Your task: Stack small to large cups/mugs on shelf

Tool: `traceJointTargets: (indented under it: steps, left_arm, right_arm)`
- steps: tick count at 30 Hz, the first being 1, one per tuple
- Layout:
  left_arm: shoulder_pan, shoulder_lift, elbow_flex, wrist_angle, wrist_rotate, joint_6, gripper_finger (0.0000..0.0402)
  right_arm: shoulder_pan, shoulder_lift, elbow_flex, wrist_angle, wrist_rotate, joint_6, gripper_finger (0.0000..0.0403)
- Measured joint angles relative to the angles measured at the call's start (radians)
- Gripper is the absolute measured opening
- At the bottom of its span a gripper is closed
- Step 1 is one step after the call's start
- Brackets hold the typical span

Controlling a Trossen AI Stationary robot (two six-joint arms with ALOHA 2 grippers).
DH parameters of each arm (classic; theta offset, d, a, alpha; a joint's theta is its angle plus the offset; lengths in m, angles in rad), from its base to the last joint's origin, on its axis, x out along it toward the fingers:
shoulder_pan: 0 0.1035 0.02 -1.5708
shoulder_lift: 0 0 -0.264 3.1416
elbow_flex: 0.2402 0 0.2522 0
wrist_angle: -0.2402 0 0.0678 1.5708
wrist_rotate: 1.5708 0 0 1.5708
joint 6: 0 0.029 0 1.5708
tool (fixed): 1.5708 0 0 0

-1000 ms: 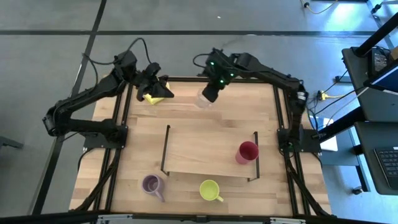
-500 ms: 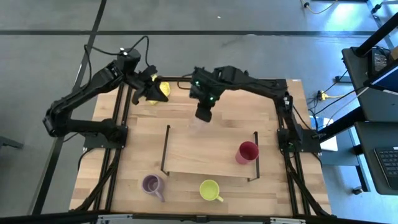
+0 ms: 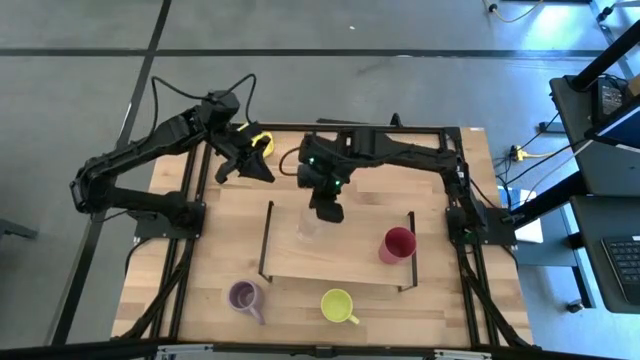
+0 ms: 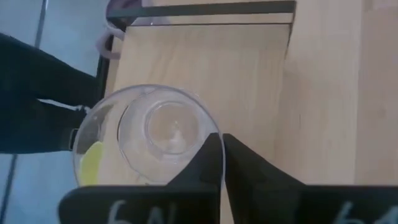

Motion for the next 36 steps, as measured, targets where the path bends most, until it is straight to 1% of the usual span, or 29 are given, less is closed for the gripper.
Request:
traceJointTargets:
  steps: [3, 9, 15, 19, 24, 27, 30, 36]
  left_arm:
    - [-0.014, 0.000, 0.000, -0.003, -0.001, 0.000, 0.0000]
    - [-0.038, 0.000, 0.000, -0.035, -0.011, 0.000, 0.0000]
    - [-0.057, 0.000, 0.000, -0.036, -0.011, 0.000, 0.0000]
    - [-0.074, 0.000, 0.000, -0.037, -0.013, 0.000, 0.0000]
    - [-0.103, 0.000, -0.001, -0.047, -0.031, 0.000, 0.0000]
    - [-0.123, 0.000, -0.001, -0.052, -0.038, 0.004, 0.0000]
    - [-0.146, 0.000, -0.001, -0.053, -0.071, 0.021, 0.0000]
    - [-0.204, 0.000, -0.001, -0.053, -0.073, 0.019, 0.0006]
  right_arm:
    - [0.021, 0.000, 0.000, 0.000, 0.039, 0.000, 0.0026]
    - [0.061, 0.000, 0.000, -0.002, 0.044, 0.005, 0.0067]
    - [0.081, 0.003, 0.000, -0.001, 0.040, 0.049, 0.0089]
    - [0.078, 0.018, 0.000, 0.004, 0.017, 0.091, 0.0090]
    - [0.068, 0.023, 0.000, 0.016, -0.007, 0.125, 0.0080]
    - [0.063, 0.022, 0.000, 0.034, -0.008, 0.149, 0.0077]
    - [0.063, 0.018, 0.000, 0.035, -0.008, 0.163, 0.0077]
    - [0.054, 0.017, 0.009, 0.032, -0.006, 0.163, 0.0077]
